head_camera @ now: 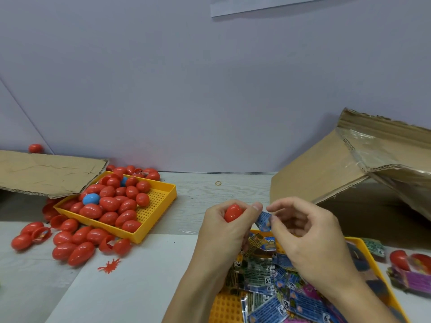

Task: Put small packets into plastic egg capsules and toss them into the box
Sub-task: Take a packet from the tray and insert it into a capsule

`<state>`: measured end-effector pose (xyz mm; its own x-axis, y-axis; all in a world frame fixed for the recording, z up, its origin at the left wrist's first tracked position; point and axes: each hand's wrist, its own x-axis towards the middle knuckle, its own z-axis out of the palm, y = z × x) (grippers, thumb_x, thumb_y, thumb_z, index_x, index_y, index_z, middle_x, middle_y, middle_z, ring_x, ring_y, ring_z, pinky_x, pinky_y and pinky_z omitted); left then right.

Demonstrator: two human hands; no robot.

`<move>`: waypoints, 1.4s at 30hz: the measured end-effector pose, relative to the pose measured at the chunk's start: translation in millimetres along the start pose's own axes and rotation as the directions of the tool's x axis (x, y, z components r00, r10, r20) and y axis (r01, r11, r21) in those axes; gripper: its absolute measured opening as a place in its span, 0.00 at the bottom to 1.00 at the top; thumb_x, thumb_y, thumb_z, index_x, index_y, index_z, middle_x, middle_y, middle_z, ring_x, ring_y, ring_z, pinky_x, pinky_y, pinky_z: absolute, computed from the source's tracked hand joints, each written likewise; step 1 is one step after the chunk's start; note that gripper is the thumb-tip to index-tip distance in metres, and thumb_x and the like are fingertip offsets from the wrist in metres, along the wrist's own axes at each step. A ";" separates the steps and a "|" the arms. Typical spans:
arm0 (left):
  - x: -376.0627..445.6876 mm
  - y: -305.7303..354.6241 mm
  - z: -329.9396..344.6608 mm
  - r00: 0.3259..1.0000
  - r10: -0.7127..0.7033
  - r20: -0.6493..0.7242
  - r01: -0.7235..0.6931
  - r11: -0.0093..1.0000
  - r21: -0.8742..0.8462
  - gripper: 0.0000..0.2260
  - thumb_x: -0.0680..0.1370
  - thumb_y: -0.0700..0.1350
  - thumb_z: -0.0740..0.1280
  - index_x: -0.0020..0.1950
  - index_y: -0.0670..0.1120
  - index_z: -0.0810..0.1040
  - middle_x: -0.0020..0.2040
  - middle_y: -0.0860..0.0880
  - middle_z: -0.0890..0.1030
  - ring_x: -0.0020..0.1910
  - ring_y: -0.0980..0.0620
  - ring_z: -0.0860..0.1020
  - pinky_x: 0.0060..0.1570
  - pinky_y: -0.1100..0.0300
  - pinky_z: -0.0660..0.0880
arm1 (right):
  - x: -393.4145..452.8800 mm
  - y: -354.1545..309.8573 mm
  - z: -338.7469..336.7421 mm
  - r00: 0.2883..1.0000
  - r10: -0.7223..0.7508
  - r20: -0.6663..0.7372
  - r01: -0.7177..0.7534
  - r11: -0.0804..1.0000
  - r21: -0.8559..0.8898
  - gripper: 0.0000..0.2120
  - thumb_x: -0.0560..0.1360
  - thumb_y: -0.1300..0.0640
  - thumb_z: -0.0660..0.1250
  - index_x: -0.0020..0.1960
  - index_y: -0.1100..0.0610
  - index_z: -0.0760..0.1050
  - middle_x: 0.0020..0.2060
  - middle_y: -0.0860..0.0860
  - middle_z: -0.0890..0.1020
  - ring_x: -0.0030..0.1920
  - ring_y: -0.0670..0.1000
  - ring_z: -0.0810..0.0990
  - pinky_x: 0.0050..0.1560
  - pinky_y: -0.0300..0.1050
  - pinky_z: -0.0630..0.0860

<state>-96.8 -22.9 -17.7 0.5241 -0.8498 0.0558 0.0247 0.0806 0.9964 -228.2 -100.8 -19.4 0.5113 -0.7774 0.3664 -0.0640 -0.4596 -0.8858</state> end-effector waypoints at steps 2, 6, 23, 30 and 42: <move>-0.7 2.2 0.6 1.000 0.000 -0.015 0.000 1.000 -0.009 0.12 0.68 0.58 0.74 0.36 0.50 0.82 0.26 0.52 0.69 0.24 0.55 0.67 0.28 0.61 0.69 | -0.3 -2.4 -0.4 0.997 0.057 0.061 -0.063 0.993 0.100 0.10 0.72 0.60 0.69 0.46 0.44 0.79 0.33 0.51 0.83 0.34 0.51 0.81 0.36 0.46 0.80; -1.9 5.0 2.8 1.000 0.004 0.002 -0.004 1.000 -0.031 0.14 0.66 0.58 0.73 0.42 0.49 0.85 0.26 0.52 0.69 0.24 0.55 0.66 0.27 0.62 0.68 | 1.7 -3.9 -1.6 0.975 0.166 0.146 -0.199 0.946 0.257 0.14 0.74 0.63 0.67 0.51 0.44 0.76 0.33 0.56 0.83 0.31 0.51 0.79 0.35 0.44 0.76; 0.2 -1.5 4.6 1.000 -0.013 -0.001 0.013 1.000 -0.005 0.10 0.66 0.56 0.75 0.37 0.51 0.82 0.30 0.52 0.73 0.29 0.54 0.72 0.38 0.55 0.72 | 3.7 -4.0 -3.1 0.981 0.159 0.111 -0.190 0.904 0.384 0.08 0.74 0.66 0.67 0.41 0.55 0.74 0.30 0.58 0.80 0.29 0.51 0.77 0.30 0.38 0.74; 1.6 -0.7 3.4 1.000 0.001 -0.015 -0.002 0.999 -0.038 0.07 0.72 0.51 0.75 0.37 0.50 0.83 0.29 0.52 0.74 0.30 0.55 0.72 0.33 0.61 0.72 | 0.4 -4.7 -0.2 0.996 0.022 0.087 -0.035 0.987 0.156 0.07 0.76 0.46 0.65 0.43 0.43 0.81 0.32 0.46 0.80 0.34 0.42 0.77 0.33 0.34 0.72; -2.8 2.5 5.5 0.999 0.005 -0.049 -0.003 0.999 0.052 0.05 0.74 0.49 0.74 0.39 0.51 0.81 0.28 0.53 0.75 0.27 0.56 0.72 0.28 0.66 0.69 | 1.7 0.1 1.9 1.000 0.001 0.023 -0.003 0.998 0.064 0.07 0.71 0.46 0.67 0.42 0.47 0.83 0.38 0.47 0.83 0.43 0.47 0.81 0.43 0.46 0.78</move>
<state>-102.9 -23.1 -15.0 0.5651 -0.8230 0.0578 -0.0213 0.0555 0.9982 -225.7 -101.4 -19.4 0.5312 -0.7676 0.3587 -0.0105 -0.4293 -0.9031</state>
